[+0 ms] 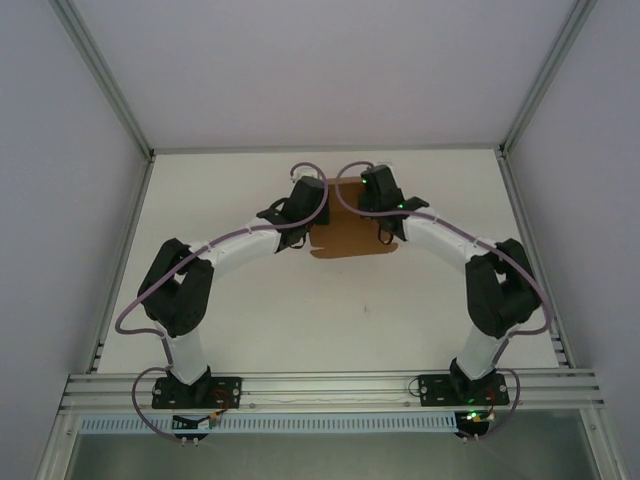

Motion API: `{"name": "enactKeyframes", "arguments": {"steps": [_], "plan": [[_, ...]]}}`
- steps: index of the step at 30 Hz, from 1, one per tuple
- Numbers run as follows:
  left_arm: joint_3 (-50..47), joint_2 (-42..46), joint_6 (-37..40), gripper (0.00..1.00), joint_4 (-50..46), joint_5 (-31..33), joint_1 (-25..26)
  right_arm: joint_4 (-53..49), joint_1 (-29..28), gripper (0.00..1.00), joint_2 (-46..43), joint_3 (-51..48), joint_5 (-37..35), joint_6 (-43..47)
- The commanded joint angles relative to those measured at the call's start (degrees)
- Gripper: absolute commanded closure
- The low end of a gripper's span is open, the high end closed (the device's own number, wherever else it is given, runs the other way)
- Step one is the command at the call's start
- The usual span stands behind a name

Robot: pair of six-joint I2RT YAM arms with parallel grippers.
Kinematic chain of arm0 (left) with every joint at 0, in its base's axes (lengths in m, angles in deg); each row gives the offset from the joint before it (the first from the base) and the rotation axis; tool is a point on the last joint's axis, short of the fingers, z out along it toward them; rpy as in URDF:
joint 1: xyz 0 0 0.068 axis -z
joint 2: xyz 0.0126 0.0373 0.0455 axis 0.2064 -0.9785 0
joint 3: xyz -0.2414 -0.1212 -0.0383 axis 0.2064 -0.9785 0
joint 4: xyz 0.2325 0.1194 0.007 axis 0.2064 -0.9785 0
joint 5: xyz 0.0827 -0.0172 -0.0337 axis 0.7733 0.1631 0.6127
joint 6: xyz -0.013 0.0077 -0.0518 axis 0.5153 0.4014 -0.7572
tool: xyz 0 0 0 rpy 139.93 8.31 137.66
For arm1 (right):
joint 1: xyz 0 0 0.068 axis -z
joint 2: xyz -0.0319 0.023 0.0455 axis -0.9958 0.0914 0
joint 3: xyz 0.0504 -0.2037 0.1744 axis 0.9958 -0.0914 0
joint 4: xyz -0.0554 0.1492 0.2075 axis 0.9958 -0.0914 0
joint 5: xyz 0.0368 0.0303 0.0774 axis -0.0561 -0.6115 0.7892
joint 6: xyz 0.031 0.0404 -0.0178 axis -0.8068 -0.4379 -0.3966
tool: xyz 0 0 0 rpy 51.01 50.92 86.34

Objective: Assemble paper box

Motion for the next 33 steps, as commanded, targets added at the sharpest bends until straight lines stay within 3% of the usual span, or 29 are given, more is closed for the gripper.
{"name": "enactKeyframes", "arguments": {"steps": [1,4,7,10,16,19,21,26,28,33], "plan": [[0.91,0.78,0.40,1.00,2.86,-1.26,0.37,11.58,0.80,0.70,-3.59,-3.38,15.14,1.90],[0.77,0.84,1.24,1.00,3.73,-3.61,0.36,9.76,0.79,0.54,-4.23,-2.10,20.53,1.56],[0.81,1.14,2.31,1.00,2.98,-2.92,0.35,8.35,0.78,0.37,-6.24,-2.39,19.89,0.84],[-0.08,2.23,4.13,1.00,3.27,-3.22,0.19,7.96,0.82,0.01,-9.71,-3.99,15.97,0.11],[0.92,3.97,10.47,1.00,-0.52,-6.25,-1.22,2.52,1.29,0.00,-16.70,-4.74,9.21,-2.35],[3.51,3.28,19.69,1.00,-7.25,-5.08,-1.64,1.82,2.08,0.00,-21.99,-6.65,9.51,-3.98],[4.65,2.78,26.58,1.00,-11.83,-8.39,-2.08,-2.12,3.59,0.00,-24.05,-6.02,9.90,-6.18],[13.81,0.02,45.42,1.00,-35.61,-24.17,-1.69,-11.84,8.88,0.00,-25.54,-4.05,12.48,-7.86],[19.11,-3.07,52.44,1.00,-47.42,-26.50,-1.17,-13.49,10.52,0.00,-26.29,-4.46,14.60,-8.00],[29.62,-13.78,57.70,1.00,-62.16,-16.74,2.30,-15.65,12.72,0.00,-27.99,-6.11,17.40,-7.57]]}}
